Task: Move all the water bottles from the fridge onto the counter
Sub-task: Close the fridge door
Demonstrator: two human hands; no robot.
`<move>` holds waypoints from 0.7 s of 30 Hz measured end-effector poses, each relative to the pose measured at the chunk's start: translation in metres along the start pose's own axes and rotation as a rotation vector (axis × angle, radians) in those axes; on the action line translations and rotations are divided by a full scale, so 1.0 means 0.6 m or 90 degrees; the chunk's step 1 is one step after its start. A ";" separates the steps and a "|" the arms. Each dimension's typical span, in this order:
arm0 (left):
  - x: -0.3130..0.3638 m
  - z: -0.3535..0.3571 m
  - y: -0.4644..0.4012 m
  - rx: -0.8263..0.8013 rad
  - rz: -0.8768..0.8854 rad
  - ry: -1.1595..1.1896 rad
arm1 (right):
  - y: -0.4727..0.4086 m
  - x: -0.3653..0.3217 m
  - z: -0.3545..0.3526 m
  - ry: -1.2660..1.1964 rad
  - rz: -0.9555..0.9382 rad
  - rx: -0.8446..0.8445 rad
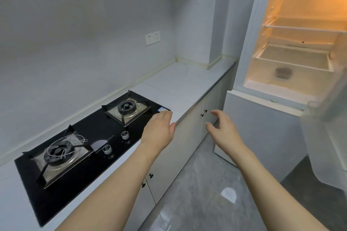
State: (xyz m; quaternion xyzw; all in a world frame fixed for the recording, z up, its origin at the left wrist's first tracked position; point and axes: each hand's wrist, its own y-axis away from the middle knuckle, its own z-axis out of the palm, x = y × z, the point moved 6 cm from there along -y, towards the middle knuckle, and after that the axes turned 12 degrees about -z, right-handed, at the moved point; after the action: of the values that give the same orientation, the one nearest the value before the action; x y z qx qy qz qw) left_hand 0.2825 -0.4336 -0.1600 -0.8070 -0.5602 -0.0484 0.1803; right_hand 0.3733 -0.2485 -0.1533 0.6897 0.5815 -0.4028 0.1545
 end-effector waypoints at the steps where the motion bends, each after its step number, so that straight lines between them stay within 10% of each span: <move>1: 0.001 0.001 0.003 -0.002 -0.003 0.003 | 0.005 0.001 -0.003 0.001 -0.002 0.001; 21: 0.160 0.001 0.168 0.035 -0.131 0.034 | 0.145 0.088 -0.168 0.027 -0.085 -0.069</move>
State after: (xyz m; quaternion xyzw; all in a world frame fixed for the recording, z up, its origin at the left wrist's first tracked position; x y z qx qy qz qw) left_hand 0.4105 -0.3794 -0.1577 -0.7384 -0.6364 -0.0726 0.2110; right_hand 0.4915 -0.1679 -0.1513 0.6485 0.6504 -0.3650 0.1522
